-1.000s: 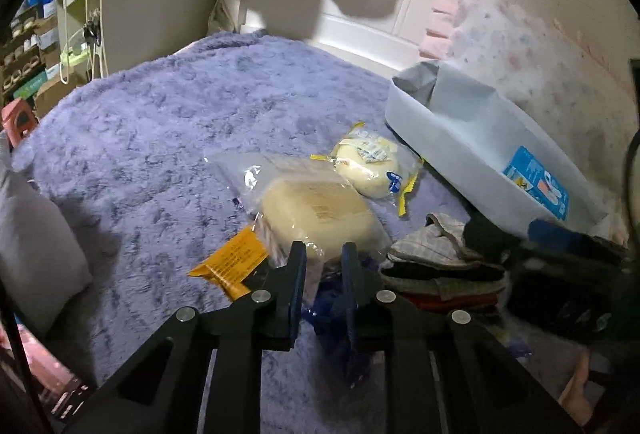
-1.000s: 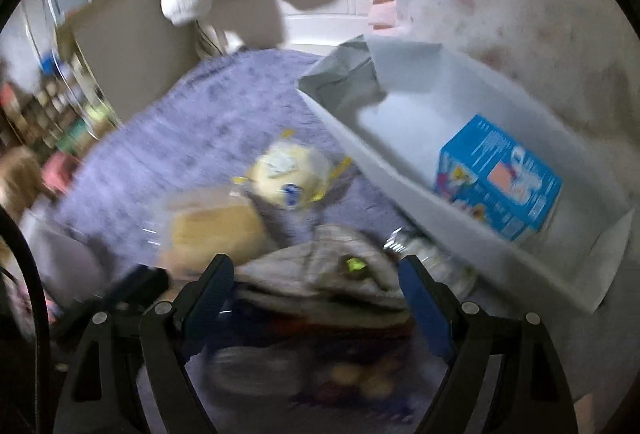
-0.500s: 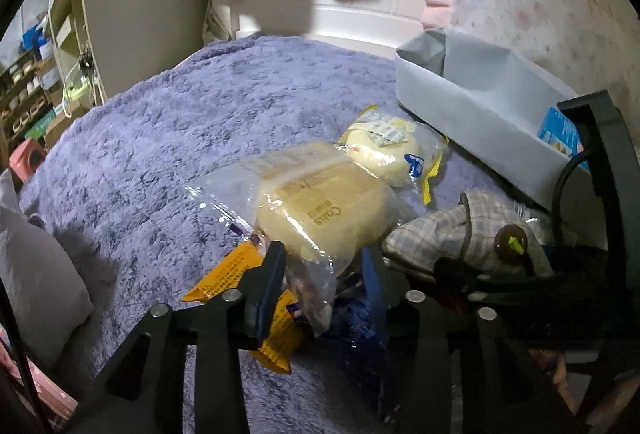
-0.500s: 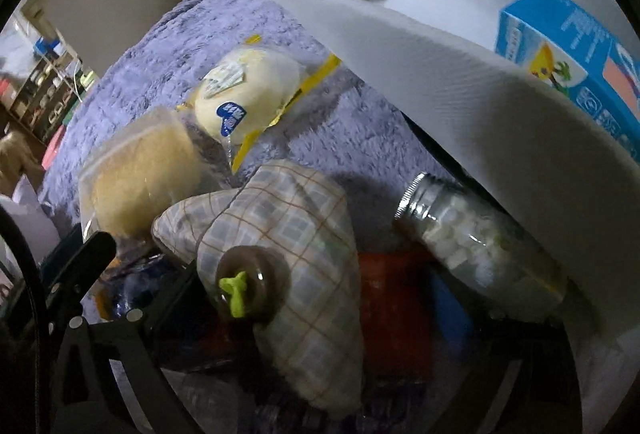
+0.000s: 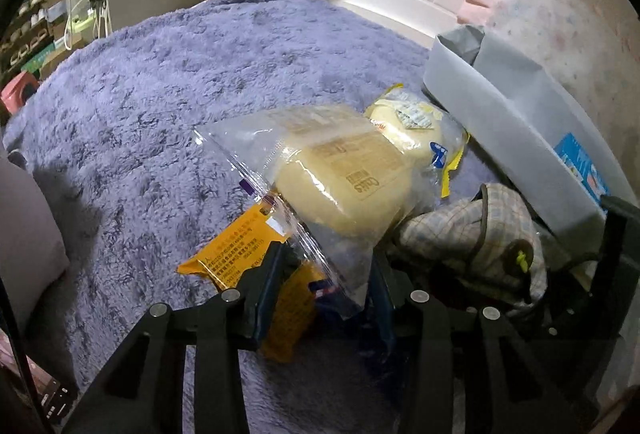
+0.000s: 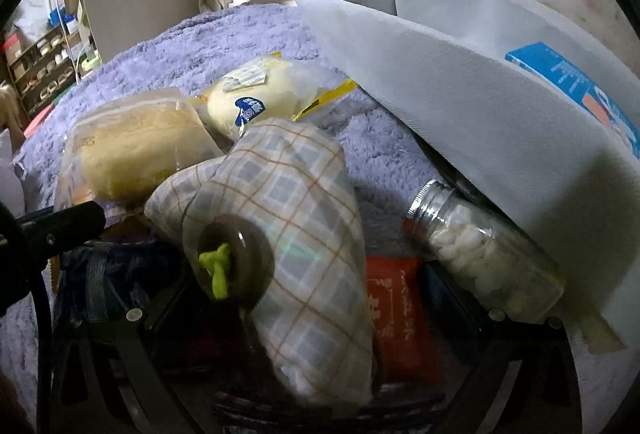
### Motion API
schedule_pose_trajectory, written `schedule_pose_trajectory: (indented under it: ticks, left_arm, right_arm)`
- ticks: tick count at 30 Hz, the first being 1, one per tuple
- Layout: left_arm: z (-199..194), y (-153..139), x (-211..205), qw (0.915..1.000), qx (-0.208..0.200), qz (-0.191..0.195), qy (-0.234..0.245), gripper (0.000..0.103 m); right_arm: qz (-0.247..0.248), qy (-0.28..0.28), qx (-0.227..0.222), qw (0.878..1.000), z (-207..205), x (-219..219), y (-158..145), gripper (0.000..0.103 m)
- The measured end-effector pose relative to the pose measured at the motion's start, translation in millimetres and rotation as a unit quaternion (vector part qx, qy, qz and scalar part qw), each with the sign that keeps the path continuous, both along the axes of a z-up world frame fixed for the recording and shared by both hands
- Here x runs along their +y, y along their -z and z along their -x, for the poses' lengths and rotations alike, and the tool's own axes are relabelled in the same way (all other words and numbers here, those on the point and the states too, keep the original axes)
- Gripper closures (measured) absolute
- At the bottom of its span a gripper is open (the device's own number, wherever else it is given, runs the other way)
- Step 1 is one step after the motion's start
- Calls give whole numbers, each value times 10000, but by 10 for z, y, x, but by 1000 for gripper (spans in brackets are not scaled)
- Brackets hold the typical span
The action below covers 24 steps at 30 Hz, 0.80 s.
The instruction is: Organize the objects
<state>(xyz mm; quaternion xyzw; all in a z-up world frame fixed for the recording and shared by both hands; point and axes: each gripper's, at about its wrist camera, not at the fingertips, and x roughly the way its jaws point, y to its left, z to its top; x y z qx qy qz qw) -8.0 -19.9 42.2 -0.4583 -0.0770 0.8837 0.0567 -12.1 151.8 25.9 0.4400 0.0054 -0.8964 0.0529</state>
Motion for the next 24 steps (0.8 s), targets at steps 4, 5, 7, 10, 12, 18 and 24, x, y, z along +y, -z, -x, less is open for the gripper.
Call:
schedule_pose_trajectory:
  ticks: [4, 5, 7, 10, 12, 18, 24]
  left_arm:
    - [-32, -7, 111, 9990, 56, 439, 100, 62]
    - [-37, -7, 138, 9985, 66, 538, 119, 62]
    - [-13, 4, 183, 9977, 66, 660, 146, 61]
    - [-21, 14, 211, 9968, 71, 766, 203, 61]
    - [-26, 20, 245, 9958, 79, 881, 222, 61]
    - [-18, 25, 262, 9959, 59, 870, 224, 61]
    - [-12, 27, 266, 9958, 61, 883, 227, 61]
  right_arm:
    - [14, 0, 5, 10000, -16, 9, -14, 0]
    - [2, -1, 6, 10000, -6, 1, -14, 0]
    - [13, -3, 5, 10000, 7, -3, -16, 0]
    - [20, -5, 4, 10000, 12, -9, -12, 0]
    - [24, -5, 5, 10000, 13, -11, -12, 0]
    - [-1, -7, 6, 10000, 11, -12, -13, 0]
    - [-21, -8, 10, 10000, 13, -11, -11, 0]
